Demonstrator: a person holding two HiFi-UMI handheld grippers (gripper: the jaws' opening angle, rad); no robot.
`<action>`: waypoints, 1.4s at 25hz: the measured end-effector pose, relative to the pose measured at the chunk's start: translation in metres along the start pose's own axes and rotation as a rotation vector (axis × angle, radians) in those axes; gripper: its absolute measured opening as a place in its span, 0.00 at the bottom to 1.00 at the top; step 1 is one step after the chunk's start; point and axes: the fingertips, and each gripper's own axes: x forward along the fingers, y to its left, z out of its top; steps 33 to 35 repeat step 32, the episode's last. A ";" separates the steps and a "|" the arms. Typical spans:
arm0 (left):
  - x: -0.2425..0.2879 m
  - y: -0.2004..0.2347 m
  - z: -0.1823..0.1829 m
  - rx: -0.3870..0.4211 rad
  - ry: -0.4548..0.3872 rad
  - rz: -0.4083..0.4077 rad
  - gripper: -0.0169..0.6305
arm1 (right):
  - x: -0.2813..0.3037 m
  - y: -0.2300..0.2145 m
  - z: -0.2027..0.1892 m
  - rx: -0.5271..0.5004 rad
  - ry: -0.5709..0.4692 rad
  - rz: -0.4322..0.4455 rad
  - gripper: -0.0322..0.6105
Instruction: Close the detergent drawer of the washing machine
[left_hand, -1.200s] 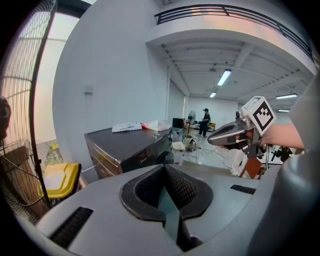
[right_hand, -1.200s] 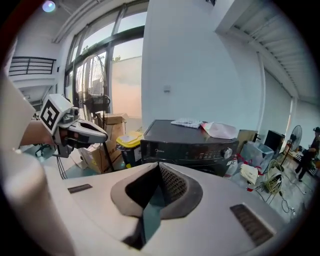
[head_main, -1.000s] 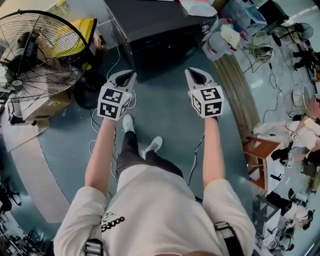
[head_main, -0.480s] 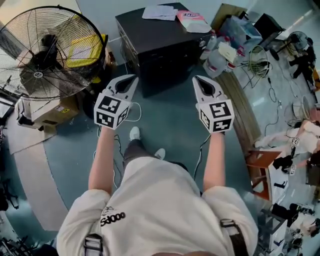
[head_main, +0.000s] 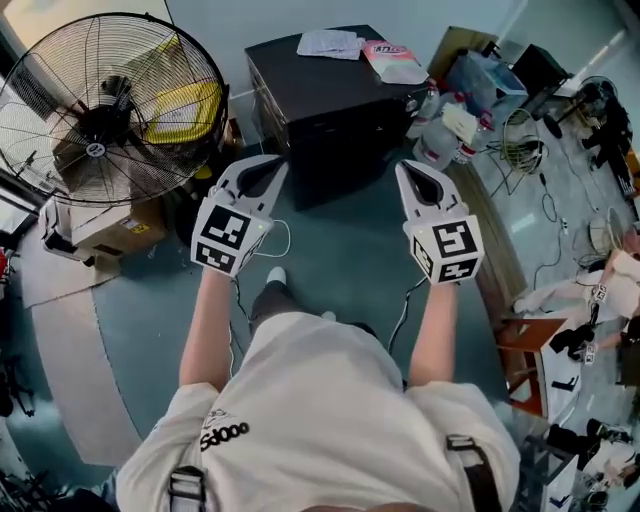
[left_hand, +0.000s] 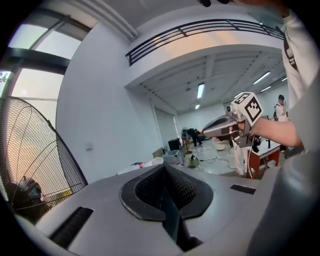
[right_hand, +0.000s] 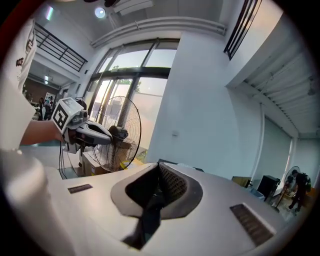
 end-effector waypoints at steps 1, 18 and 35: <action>-0.002 0.001 0.002 0.002 -0.004 0.000 0.05 | 0.000 0.002 0.004 -0.005 -0.011 0.004 0.06; -0.006 -0.006 0.009 0.003 -0.030 -0.043 0.05 | 0.001 0.021 0.003 -0.042 0.007 0.011 0.06; 0.012 -0.023 -0.001 -0.033 -0.018 -0.105 0.05 | 0.003 0.016 -0.019 -0.029 0.020 0.022 0.06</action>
